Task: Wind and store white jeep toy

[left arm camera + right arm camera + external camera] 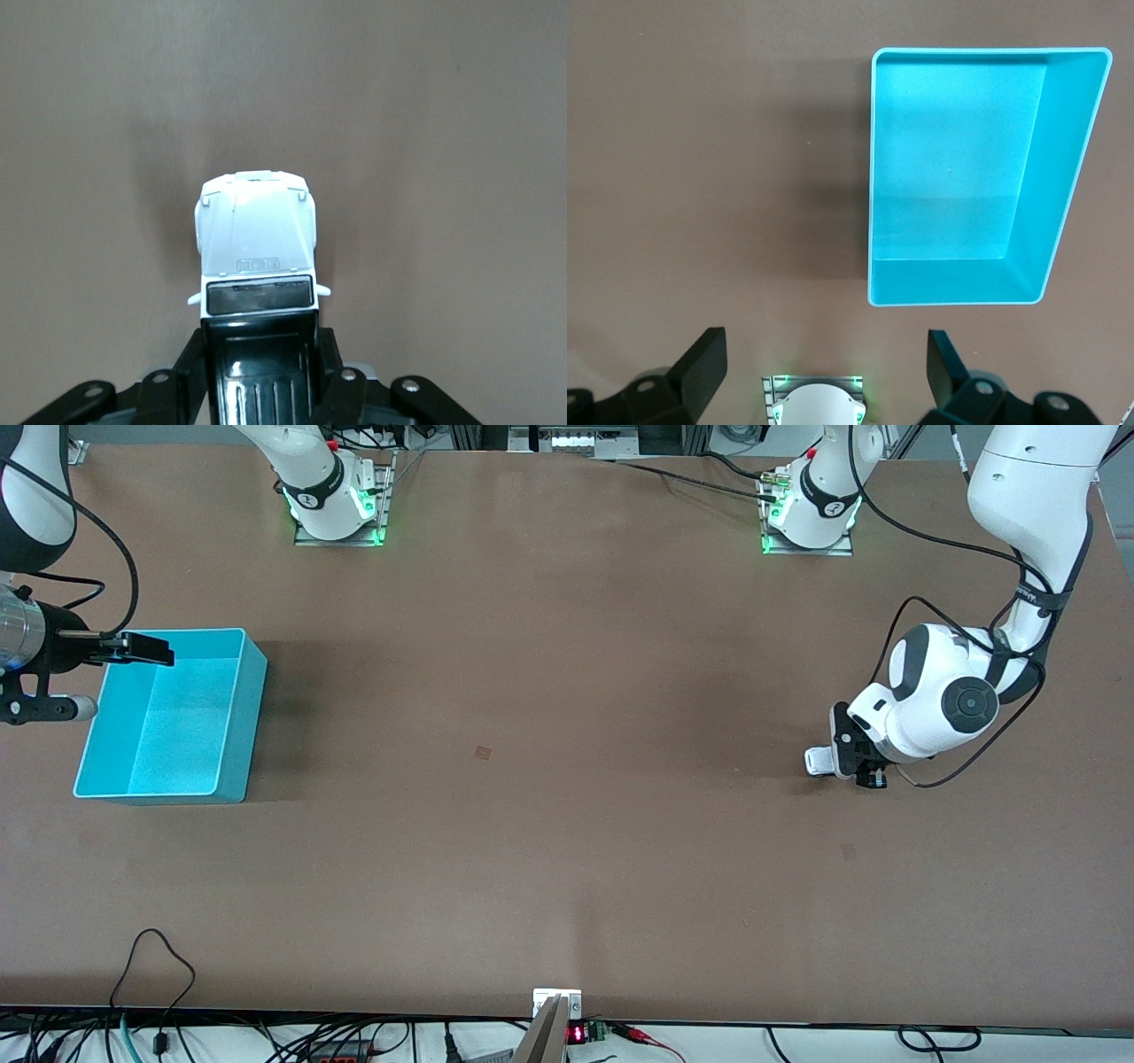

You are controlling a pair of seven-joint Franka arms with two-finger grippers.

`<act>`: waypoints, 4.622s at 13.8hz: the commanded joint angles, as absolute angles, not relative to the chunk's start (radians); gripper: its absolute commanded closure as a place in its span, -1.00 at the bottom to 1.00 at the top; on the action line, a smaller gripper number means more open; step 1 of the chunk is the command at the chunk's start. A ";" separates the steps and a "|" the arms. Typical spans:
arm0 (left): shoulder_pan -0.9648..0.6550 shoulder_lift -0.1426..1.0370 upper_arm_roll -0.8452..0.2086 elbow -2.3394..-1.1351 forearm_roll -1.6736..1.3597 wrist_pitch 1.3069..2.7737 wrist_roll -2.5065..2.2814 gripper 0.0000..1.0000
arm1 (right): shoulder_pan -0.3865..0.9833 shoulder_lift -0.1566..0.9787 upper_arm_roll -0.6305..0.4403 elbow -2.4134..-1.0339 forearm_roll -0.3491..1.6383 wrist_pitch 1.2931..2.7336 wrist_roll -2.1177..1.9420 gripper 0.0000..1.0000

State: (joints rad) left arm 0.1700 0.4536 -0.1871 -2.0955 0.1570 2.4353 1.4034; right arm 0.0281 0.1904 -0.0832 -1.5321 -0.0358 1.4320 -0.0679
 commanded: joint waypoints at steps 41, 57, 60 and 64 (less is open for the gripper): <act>0.405 0.554 -0.212 -2.045 0.265 2.436 1.626 0.47 | 0.028 0.196 -0.084 -1.520 -0.028 1.408 -0.071 -1.00; 0.506 0.561 -0.210 -2.014 0.399 2.436 1.625 0.47 | 0.032 0.196 -0.081 -1.520 -0.025 1.407 -0.071 -1.00; 0.514 0.563 -0.210 -2.008 0.400 2.436 1.626 0.47 | 0.032 0.196 -0.081 -1.520 -0.025 1.407 -0.071 -1.00; 0.512 0.555 -0.212 -2.008 0.400 2.431 1.624 0.28 | 0.032 0.196 -0.081 -1.520 -0.025 1.407 -0.071 -1.00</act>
